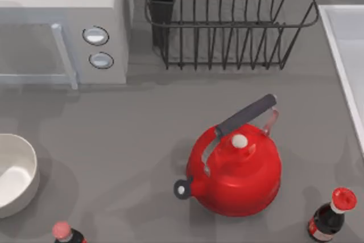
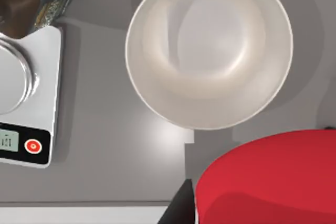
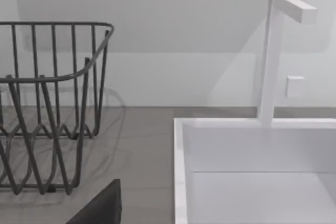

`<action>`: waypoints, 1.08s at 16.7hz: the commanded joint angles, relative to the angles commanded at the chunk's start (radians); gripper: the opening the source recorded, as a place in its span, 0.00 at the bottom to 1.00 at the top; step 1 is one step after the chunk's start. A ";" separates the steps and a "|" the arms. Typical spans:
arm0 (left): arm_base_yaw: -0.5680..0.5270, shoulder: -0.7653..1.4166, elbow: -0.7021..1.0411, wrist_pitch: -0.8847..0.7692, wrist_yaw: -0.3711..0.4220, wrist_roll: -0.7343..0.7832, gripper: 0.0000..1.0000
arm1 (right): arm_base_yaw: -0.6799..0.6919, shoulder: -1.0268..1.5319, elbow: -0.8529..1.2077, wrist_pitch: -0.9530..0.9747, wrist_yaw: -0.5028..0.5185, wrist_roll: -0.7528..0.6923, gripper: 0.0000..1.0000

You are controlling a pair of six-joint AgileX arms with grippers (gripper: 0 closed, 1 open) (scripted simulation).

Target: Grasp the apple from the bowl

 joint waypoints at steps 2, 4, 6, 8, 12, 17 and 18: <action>0.005 0.003 -0.003 0.002 -0.001 0.002 0.00 | 0.000 0.000 0.000 0.000 0.000 0.000 1.00; -0.011 0.012 -0.006 0.013 -0.001 -0.013 0.00 | 0.000 0.000 0.000 0.000 0.000 0.000 1.00; -0.067 0.040 -0.022 0.050 0.000 -0.070 0.00 | 0.000 0.000 0.000 0.000 0.000 0.000 1.00; -0.159 0.079 -0.049 0.110 0.001 -0.163 0.00 | 0.000 0.000 0.000 0.000 0.000 0.000 1.00; -0.395 0.169 -0.117 0.258 0.003 -0.405 0.00 | 0.000 0.000 0.000 0.000 0.000 0.000 1.00; -0.552 0.234 -0.178 0.379 0.004 -0.563 0.00 | 0.000 0.000 0.000 0.000 0.000 0.000 1.00; -0.553 0.234 -0.178 0.380 0.004 -0.564 0.00 | 0.000 0.000 0.000 0.000 0.000 0.000 1.00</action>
